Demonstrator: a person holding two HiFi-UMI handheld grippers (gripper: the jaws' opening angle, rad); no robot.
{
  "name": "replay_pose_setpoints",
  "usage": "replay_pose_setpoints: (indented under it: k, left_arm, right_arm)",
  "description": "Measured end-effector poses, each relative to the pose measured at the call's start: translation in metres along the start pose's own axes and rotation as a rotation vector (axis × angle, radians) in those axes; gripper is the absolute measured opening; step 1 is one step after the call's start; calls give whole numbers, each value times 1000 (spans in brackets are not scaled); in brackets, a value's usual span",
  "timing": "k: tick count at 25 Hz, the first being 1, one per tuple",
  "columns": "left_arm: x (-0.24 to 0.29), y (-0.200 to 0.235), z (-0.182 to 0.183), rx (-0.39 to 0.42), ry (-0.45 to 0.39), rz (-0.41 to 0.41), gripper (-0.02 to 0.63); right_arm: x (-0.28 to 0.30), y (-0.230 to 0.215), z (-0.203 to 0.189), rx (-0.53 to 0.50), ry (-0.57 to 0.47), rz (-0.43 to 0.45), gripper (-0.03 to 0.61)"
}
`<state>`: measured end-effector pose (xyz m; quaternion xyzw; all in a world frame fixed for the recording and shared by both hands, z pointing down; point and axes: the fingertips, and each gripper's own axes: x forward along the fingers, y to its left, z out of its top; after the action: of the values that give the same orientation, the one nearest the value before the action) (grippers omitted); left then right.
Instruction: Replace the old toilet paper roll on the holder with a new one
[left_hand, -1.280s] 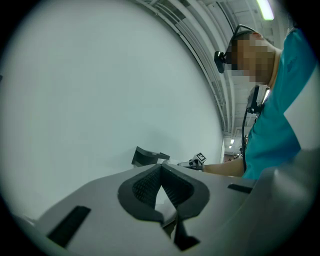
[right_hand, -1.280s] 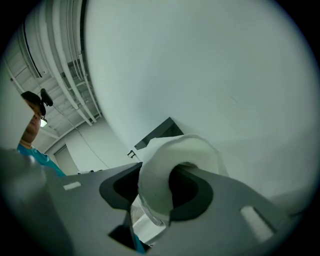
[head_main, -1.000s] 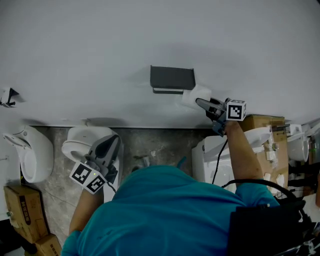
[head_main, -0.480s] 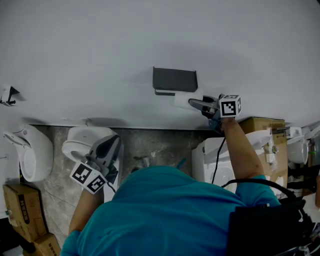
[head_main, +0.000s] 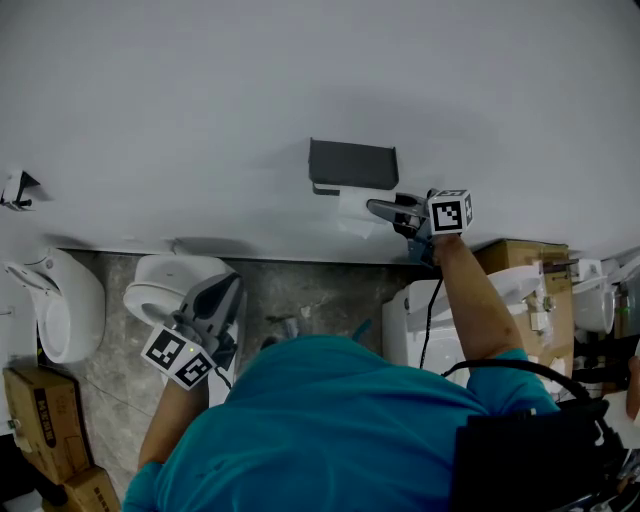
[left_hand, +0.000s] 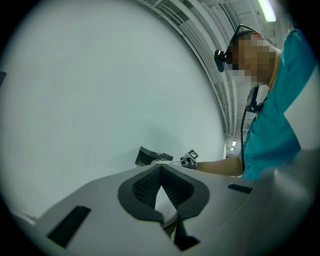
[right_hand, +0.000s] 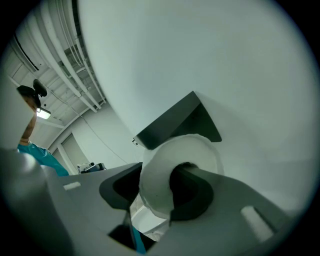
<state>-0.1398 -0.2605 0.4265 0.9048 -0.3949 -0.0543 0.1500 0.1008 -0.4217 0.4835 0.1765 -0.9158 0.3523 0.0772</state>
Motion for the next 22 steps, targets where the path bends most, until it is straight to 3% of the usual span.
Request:
replay_pose_setpoints:
  k: [5, 14, 22]
  left_arm:
    - [-1, 3, 0, -7, -6, 3, 8]
    - [3, 1, -3, -16, -7, -7, 8]
    - [2, -1, -5, -20, -12, -8, 8]
  right_arm:
    - [1, -3, -2, -27, 22, -73, 164]
    - [-1, -26, -18, -151, 101, -375, 213]
    - [-3, -16, -10, -315, 63, -573, 216]
